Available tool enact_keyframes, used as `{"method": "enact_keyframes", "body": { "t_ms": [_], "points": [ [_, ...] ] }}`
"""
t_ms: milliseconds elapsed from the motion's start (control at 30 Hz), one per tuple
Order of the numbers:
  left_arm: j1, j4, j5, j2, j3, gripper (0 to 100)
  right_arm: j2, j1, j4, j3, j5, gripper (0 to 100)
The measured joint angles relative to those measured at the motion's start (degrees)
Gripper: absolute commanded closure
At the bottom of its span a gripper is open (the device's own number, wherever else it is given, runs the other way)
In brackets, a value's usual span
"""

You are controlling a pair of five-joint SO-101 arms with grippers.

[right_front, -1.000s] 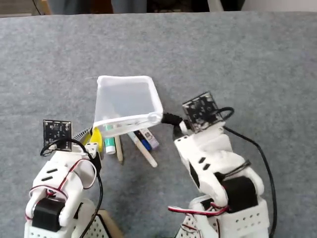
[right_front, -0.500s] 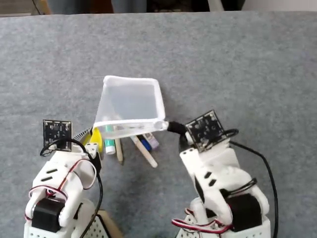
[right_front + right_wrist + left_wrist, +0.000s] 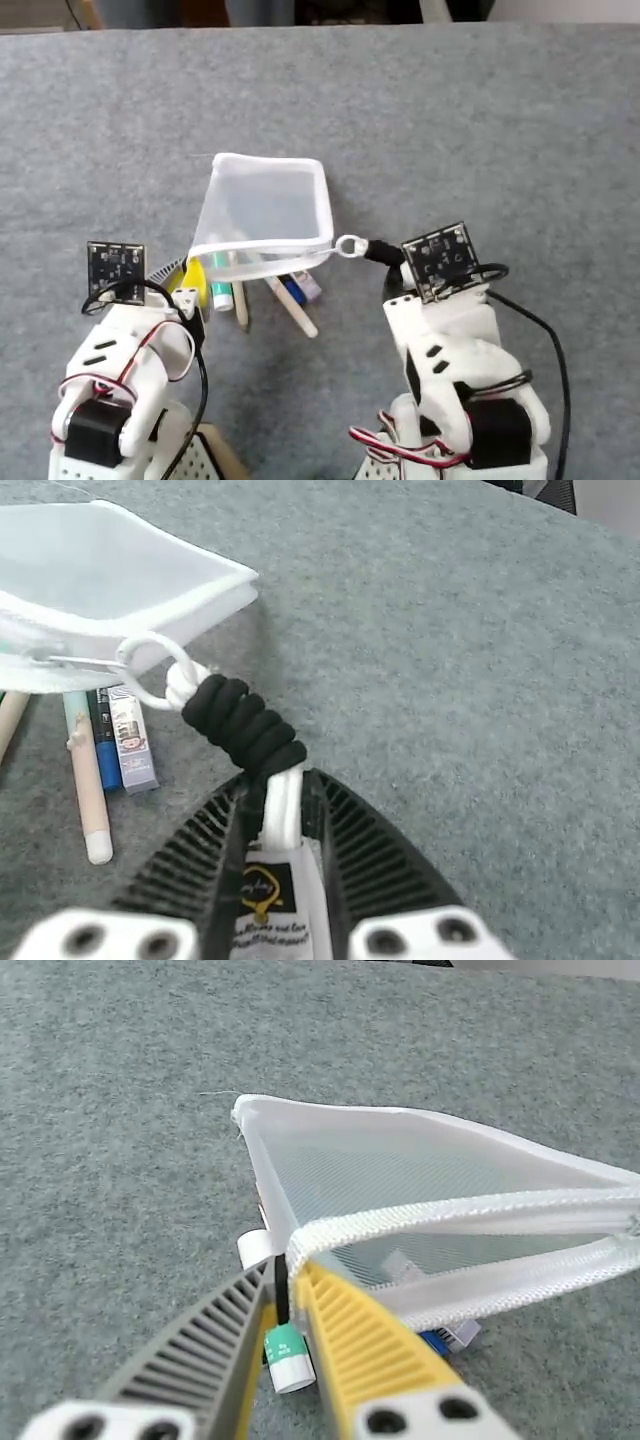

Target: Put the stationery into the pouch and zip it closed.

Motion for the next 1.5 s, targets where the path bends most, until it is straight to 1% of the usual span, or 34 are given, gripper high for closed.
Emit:
{"method": "enact_keyframes", "body": {
  "t_ms": [133,233,333,467,567,700,833,933,1067,1233,1400,1500],
  "points": [
    [0.0,0.0,0.0,0.0,0.0,97,0.0,0.0,0.0,0.0,0.0,98.4],
    [0.0,0.0,0.0,0.0,0.0,97,0.0,0.0,0.9,0.0,0.0,94.9],
    [0.0,0.0,0.0,0.0,0.0,97,0.0,-0.1,3.3,-0.1,2.0,84.8],
    [-0.2,0.0,0.0,0.0,0.0,97,-0.1,-2.5,8.1,-4.0,6.6,69.7],
    [-0.2,0.0,0.0,0.0,0.0,97,-0.1,-5.5,11.5,-7.6,9.6,62.8],
    [-0.2,0.0,0.0,0.0,0.0,97,-0.1,-8.8,16.7,-12.6,13.6,60.6],
    [-0.2,0.0,0.0,0.0,0.0,97,-0.1,-10.6,20.7,-17.8,14.4,60.6],
    [-0.2,0.0,0.0,0.0,0.0,97,-0.1,-11.8,20.9,-18.0,14.4,60.6],
    [0.4,0.0,0.0,0.0,0.0,97,1.6,-15.0,17.1,-12.7,14.3,60.6],
    [2.1,0.0,1.1,0.0,0.0,97,6.2,-22.1,7.2,-3.3,10.7,60.6],
    [2.1,0.0,1.6,0.0,0.0,97,13.6,-28.9,-0.4,-2.5,10.3,60.6],
    [3.0,0.1,1.8,0.0,0.0,97,19.6,-30.2,-5.2,-1.9,10.3,60.6]
  ]
}}
